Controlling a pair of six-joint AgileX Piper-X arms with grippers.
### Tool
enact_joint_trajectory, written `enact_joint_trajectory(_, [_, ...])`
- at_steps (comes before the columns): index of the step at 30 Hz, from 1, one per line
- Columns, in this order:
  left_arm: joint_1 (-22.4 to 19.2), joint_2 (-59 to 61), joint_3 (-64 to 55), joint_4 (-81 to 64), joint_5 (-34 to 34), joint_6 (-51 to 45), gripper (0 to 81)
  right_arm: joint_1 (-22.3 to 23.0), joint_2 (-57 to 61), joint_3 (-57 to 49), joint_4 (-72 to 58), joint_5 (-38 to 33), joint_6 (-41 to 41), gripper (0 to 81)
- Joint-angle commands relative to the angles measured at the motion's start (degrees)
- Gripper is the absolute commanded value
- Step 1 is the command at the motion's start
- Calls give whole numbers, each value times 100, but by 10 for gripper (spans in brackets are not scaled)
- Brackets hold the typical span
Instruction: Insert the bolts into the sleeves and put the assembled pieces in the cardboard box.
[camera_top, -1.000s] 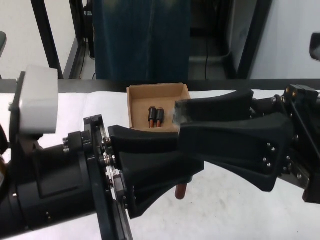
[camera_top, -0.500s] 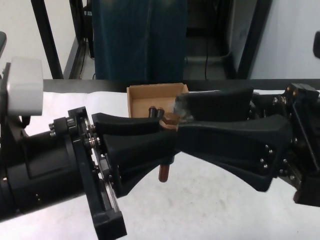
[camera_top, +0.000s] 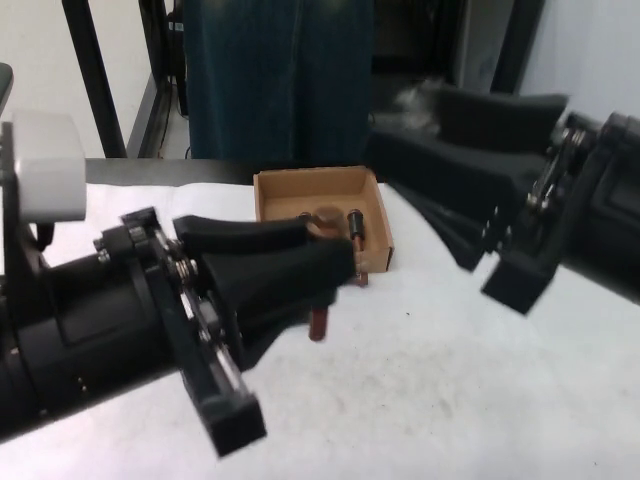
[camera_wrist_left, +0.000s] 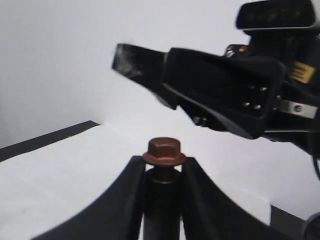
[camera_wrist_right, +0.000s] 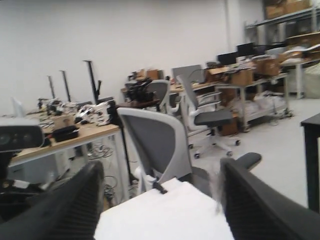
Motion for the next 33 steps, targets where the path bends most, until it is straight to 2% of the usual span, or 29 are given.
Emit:
enact_joint_trajectory(1, [166, -1, -74, 239, -591, 86, 9, 2, -119, -24, -171, 651, -227, 621])
enact_joint_trajectory(4, [519, 42, -203, 718, -632, 101, 9, 2, -249, -24, -98, 971, -325, 621])
enact_joint_trajectory(9, [1262, 497, -718, 1418, -575, -93, 9, 2, -411, -24, 360, 989, -322, 621])
enact_joint_trajectory(12, [1512, 971, -1076, 1539, -401, -203, 9, 2, -511, -24, 636, 989, -306, 621])
enact_joint_trajectory(18, [1576, 2089, -1853, 1674, -262, -605, 9, 2, -749, -24, 1048, 989, -306, 621])
enact_joint_trajectory(21, [1576, 2831, -2361, 2017, 13, -831, 2, 2, -876, -24, 1294, 989, -306, 621])
enact_joint_trajectory(23, [1576, 3301, -2789, 2314, 229, -940, 36, 2, -964, -24, 1480, 1037, -306, 621])
enact_joint_trajectory(26, [1576, 4019, -3418, 2677, 581, -974, 153, 2, -1139, -24, 1728, 1211, -306, 621])
enact_joint_trajectory(29, [1576, 4547, -3917, 2727, 586, -974, 259, 2, -1314, -24, 1951, 1476, -435, 621])
enact_joint_trajectory(33, [1576, 5161, -4528, 2727, 566, -882, 251, 2, -1517, -24, 2325, 1649, -741, 621])
